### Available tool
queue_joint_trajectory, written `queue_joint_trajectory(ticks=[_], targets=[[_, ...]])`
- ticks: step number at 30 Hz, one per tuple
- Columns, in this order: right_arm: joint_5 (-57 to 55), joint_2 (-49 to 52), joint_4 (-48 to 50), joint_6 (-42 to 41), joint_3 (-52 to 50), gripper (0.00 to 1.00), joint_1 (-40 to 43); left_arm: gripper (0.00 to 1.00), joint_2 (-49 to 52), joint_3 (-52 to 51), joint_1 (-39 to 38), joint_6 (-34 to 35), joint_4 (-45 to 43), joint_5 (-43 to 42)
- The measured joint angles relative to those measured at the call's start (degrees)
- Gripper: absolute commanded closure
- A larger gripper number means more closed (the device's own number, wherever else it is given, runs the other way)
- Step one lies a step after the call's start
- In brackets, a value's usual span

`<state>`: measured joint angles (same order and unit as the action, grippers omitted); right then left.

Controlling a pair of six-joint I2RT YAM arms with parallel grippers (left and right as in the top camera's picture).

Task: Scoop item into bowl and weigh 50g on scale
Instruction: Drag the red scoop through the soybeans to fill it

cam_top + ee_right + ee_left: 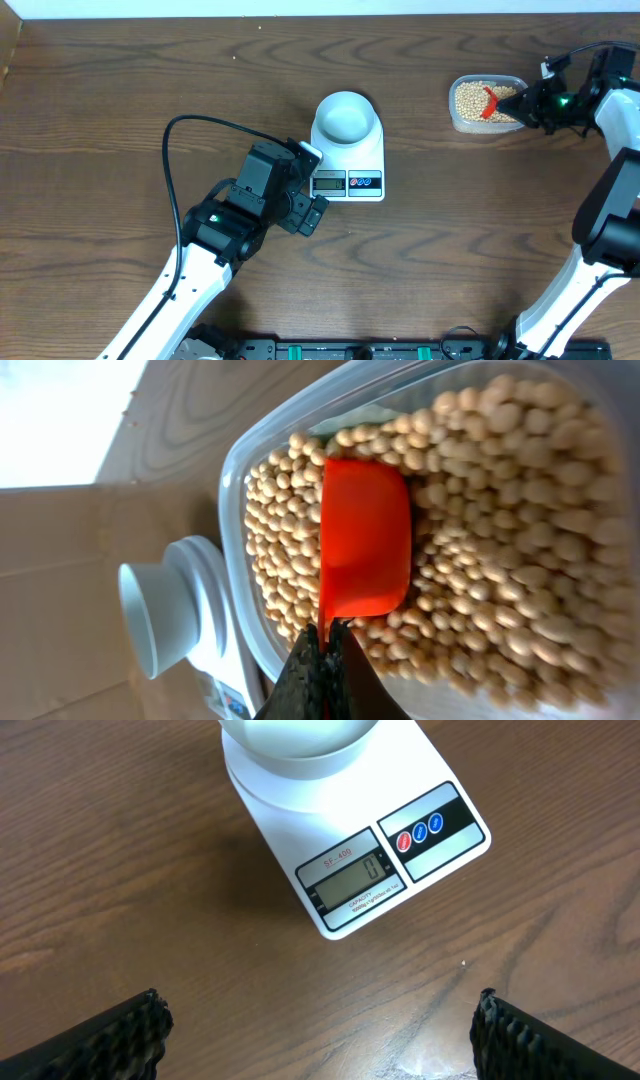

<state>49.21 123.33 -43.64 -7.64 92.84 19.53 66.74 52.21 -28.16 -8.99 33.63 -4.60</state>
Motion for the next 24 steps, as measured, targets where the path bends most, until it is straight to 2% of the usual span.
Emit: queue_joint_trajectory(ticks=[24], targets=[[15.5, 2.2, 0.2, 2.3, -0.7, 0.99, 6.4, 0.02, 0.0, 0.0, 0.0, 0.0, 0.0, 0.0]])
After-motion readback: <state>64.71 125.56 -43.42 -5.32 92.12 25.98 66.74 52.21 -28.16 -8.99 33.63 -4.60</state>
